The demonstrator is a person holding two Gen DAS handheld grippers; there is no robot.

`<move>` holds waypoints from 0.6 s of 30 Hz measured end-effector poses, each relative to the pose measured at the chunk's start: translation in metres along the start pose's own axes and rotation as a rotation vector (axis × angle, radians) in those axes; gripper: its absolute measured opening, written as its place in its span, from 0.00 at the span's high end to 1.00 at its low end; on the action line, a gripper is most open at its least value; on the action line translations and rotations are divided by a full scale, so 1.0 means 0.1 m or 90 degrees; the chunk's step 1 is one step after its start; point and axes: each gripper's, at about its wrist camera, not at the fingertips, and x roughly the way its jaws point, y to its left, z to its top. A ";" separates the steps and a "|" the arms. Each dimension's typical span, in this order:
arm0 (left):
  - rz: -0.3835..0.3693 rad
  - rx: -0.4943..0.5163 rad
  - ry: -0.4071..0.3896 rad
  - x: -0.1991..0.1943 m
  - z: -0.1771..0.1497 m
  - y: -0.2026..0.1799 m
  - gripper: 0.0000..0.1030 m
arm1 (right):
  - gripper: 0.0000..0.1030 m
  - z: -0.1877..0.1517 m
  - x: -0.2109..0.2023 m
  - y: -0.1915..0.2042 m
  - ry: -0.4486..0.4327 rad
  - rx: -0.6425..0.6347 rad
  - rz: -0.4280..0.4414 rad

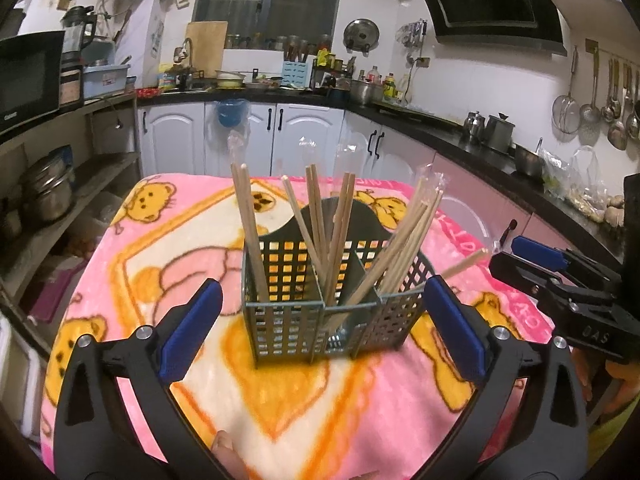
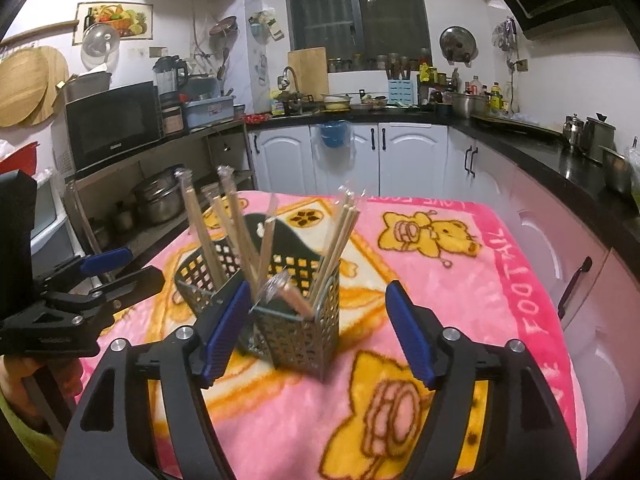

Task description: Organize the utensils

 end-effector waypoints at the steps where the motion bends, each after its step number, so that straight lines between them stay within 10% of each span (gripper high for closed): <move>1: -0.001 -0.001 0.002 0.00 -0.02 0.00 0.10 | 0.30 -0.02 0.00 0.01 0.002 -0.002 0.000; 18: 0.015 -0.034 0.014 -0.04 -0.39 0.04 0.10 | 0.19 -0.41 0.00 0.04 0.031 0.006 -0.004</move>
